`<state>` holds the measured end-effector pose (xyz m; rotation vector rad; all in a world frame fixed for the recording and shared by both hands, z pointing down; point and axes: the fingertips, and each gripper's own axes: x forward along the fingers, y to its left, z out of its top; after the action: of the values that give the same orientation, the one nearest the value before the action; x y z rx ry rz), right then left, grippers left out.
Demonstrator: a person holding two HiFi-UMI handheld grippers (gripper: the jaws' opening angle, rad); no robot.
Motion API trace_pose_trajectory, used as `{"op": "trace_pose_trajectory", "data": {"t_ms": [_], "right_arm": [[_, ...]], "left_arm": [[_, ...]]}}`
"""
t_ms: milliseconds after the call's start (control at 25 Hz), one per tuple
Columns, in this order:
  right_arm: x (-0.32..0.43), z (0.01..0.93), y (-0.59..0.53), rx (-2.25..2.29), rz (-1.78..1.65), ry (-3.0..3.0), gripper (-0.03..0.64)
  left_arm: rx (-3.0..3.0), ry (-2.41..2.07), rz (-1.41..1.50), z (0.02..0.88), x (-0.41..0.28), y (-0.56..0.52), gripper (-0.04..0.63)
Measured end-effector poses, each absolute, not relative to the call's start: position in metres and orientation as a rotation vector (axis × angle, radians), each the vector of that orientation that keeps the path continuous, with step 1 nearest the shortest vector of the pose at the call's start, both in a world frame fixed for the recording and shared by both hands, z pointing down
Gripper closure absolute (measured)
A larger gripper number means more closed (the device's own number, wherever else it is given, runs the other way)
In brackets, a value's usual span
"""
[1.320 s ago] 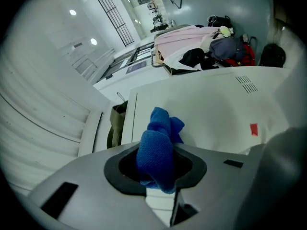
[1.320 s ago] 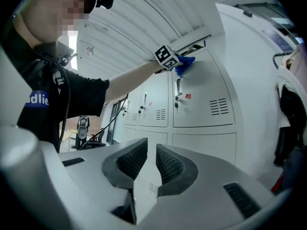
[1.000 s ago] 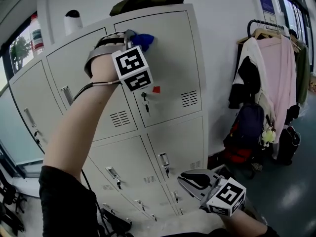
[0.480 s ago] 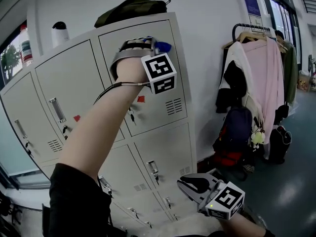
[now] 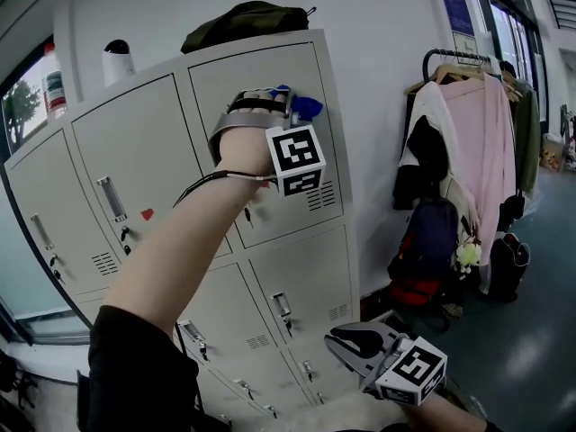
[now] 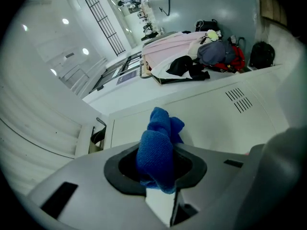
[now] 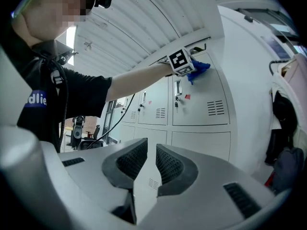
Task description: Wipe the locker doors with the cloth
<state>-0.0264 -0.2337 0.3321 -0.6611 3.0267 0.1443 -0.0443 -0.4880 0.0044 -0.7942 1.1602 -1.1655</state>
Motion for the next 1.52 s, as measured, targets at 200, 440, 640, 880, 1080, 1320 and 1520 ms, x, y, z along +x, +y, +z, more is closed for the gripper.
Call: {"op": "trace_pose_trajectory", "data": {"t_ms": [200, 440, 640, 880, 1080, 1320, 1520], "right_arm": [[-0.052, 0.333, -0.219, -0.572, 0.142, 3.041, 0.565], [-0.068, 0.326, -0.209, -0.527, 0.181, 3.059, 0.565], [-0.064, 0.328, -0.209, -0.535, 0.199, 3.068, 0.565], [-0.041, 0.326, -0.221, -0.606, 0.214, 3.041, 0.565], [-0.021, 0.331, -0.229, -0.665, 0.205, 3.031, 0.565], [-0.013, 0.335, -0.233, -0.694, 0.154, 3.013, 0.565], [-0.024, 0.333, -0.227, -0.645, 0.172, 3.028, 0.565]], "left_arm": [[-0.771, 1.203, -1.222, 0.003, -0.119, -0.456, 0.483], [-0.793, 1.26, -1.251, 0.007, -0.157, -0.454, 0.483], [-0.818, 1.253, -1.238, 0.013, -0.139, -0.468, 0.483], [-0.846, 1.215, -1.206, 0.018, -0.085, -0.492, 0.483], [-0.855, 1.169, -1.196, 0.029, -0.039, -0.513, 0.483], [-0.884, 1.123, -1.18, 0.045, -0.011, -0.521, 0.483], [-0.908, 1.118, -1.172, 0.053, -0.031, -0.498, 0.483]]}}
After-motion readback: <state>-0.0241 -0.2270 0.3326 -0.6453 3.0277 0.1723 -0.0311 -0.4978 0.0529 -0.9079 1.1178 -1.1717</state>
